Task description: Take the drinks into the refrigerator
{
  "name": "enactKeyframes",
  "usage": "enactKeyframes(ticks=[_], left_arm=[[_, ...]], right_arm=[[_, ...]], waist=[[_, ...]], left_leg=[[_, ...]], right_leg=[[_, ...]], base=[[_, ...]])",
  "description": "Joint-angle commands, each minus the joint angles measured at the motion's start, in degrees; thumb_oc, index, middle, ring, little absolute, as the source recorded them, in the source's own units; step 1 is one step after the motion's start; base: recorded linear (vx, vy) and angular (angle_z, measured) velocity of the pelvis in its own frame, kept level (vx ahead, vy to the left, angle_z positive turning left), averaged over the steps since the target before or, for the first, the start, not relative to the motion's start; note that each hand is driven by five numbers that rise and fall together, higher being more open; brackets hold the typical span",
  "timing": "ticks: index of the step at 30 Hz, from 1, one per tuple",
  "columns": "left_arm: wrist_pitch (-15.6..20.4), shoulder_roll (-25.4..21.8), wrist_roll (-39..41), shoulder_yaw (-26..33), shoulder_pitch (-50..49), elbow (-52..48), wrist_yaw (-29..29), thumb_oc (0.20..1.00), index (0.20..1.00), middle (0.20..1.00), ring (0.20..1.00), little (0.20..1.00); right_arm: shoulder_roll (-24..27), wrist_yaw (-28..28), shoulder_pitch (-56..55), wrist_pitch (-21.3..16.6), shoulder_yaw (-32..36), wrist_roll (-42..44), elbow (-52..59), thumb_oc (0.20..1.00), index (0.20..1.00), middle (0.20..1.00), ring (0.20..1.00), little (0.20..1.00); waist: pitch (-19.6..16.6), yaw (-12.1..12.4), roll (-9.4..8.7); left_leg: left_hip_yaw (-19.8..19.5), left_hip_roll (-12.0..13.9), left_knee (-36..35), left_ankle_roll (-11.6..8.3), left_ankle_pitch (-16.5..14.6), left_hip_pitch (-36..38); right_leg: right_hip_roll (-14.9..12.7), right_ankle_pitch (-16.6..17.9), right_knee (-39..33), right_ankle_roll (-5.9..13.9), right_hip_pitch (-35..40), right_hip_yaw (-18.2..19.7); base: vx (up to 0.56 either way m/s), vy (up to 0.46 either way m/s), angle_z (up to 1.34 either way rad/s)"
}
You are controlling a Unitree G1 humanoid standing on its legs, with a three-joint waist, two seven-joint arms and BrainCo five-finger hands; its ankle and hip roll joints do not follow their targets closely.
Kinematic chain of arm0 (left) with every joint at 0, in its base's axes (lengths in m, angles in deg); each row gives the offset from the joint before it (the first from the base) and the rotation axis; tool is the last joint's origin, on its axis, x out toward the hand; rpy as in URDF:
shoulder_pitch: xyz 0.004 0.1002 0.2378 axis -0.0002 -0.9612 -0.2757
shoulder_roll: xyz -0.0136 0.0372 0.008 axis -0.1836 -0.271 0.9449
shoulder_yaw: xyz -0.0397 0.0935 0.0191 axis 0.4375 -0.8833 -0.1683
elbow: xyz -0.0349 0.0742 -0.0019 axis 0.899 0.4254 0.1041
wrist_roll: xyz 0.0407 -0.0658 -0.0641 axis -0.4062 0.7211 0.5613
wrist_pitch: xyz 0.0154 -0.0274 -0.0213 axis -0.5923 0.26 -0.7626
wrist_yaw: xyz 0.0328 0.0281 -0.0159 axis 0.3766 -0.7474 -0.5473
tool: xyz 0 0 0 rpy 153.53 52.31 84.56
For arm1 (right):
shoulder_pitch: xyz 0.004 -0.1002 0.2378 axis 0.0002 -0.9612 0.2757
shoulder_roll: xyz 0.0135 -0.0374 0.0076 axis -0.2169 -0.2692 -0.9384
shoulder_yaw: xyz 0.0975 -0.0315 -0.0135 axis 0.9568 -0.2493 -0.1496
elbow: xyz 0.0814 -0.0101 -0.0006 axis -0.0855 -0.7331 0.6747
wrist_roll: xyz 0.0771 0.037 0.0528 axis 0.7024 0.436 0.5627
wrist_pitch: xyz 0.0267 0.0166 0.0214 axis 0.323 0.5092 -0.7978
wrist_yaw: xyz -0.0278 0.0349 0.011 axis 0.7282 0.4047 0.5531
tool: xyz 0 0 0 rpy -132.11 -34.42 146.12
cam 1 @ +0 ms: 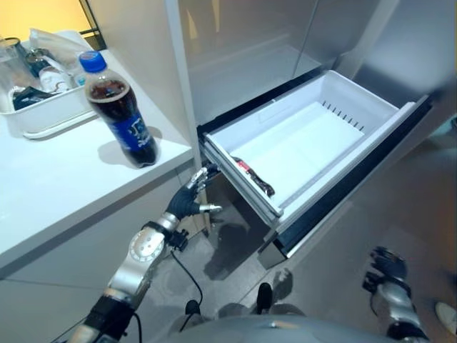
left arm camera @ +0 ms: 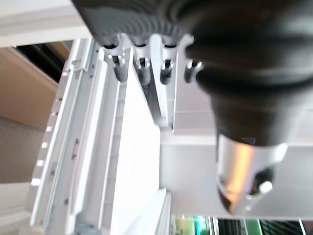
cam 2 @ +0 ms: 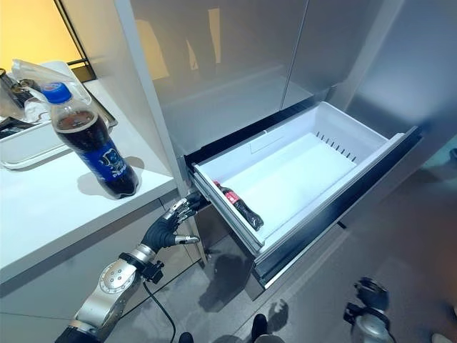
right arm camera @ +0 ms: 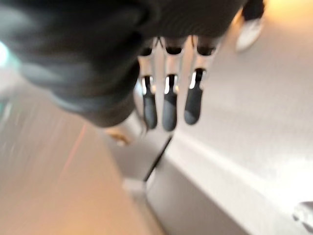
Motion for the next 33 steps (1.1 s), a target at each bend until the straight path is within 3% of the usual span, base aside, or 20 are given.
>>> enactKeyframes(ticks=[1, 3, 9, 14, 21, 27, 33], left_arm=[[2.91, 0.26, 2.26, 0.64, 3.23, -4.93, 0.07, 1.0, 1.0, 1.0, 1.0, 1.0], [2.75, 0.37, 2.61, 0.72, 2.8, -5.2, 0.16, 1.0, 1.0, 1.0, 1.0, 1.0], [2.38, -1.74, 3.93, -0.65, 1.02, -8.63, -0.82, 1.0, 1.0, 1.0, 1.0, 1.0], [2.38, -3.39, 3.6, -1.82, 0.34, -9.93, -0.68, 1.0, 1.0, 1.0, 1.0, 1.0], [2.68, -5.13, 3.32, -0.97, -1.58, -11.53, 0.41, 1.0, 1.0, 1.0, 1.0, 1.0], [3.07, -5.12, 1.9, -1.04, -1.41, -11.27, 1.06, 1.0, 1.0, 1.0, 1.0, 1.0], [3.15, -4.31, 1.59, -1.6, -0.18, -10.35, 1.42, 1.0, 1.0, 1.0, 1.0, 1.0]], right_arm=[[2.03, -1.72, 11.51, 0.09, -4.39, -10.77, 2.96, 0.2, 0.2, 0.2, 0.2, 0.2], [2.1, -2.27, 13.8, 0.59, -6.36, -12.49, 2.83, 0.2, 0.2, 0.2, 0.2, 0.2], [4.27, -4.95, 31.94, 2.14, -19.08, -20.5, 0.7, 0.2, 0.2, 0.2, 0.2, 0.2], [5.89, -6.07, 46.57, 2.79, -25.48, -23.63, -1.88, 0.2, 0.2, 0.2, 0.2, 0.2], [4.28, -6.25, 58.53, 3.95, -31.04, -28.97, -5.99, 0.2, 0.2, 0.2, 0.2, 0.2], [2.08, -7.99, 63.15, 4.36, -35.9, -35.69, -7.79, 0.2, 0.2, 0.2, 0.2, 0.2], [1.56, -7.85, 60.56, 3.87, -34.6, -34.02, -4.71, 0.2, 0.2, 0.2, 0.2, 0.2]], waist=[[2.05, 3.56, -0.22], [2.27, 3.95, -0.34], [3.77, 8.56, -0.94], [6.14, 10.97, -1.46], [8.69, 13.32, -1.3], [9.66, 14.25, -1.01], [9.67, 13.68, -0.84]], left_leg=[[-2.9, -3.04, 0.18, 2.84, -4.56, 0.18], [-3.02, -3.11, 0.18, 2.89, -4.47, 0.11], [-4.3, -3.57, 0.18, 3.11, -3.21, -2.02], [-5.41, -4.01, 0.18, 3.29, -1.46, -5.9], [-7.01, -4.38, 0.18, 3.36, 0.76, -10.74], [-8.07, -4.54, 0.18, 3.16, 0.81, -11.53], [-8.54, -4.83, 0.18, 3.26, 0.9, -11.17]], right_leg=[[-0.14, -3.88, 2.71, 3.11, 3.89, -3.3], [-0.24, -3.81, 2.68, 3.12, 3.91, -3.46], [-0.91, -2.89, 2.19, 3.17, 3.14, -4.75], [-1.27, -1.67, 2.11, 3.18, 0.0, -5.38], [-1.69, -0.54, 2.03, 3.03, -3.75, -6.64], [-2.02, -0.42, 1.94, 3.1, -4.11, -7.69], [-2.51, -0.27, 2.02, 3.02, -3.78, -8.06]], base=[[0.0, -0.001, 0.05], [0.0, -0.004, 0.04], [-0.02, -0.001, 0.04], [-0.1, -0.001, 0.13], [-0.09, 0.012, 0.16], [-0.04, 0.004, 0.17], [-0.03, 0.015, 0.12]])
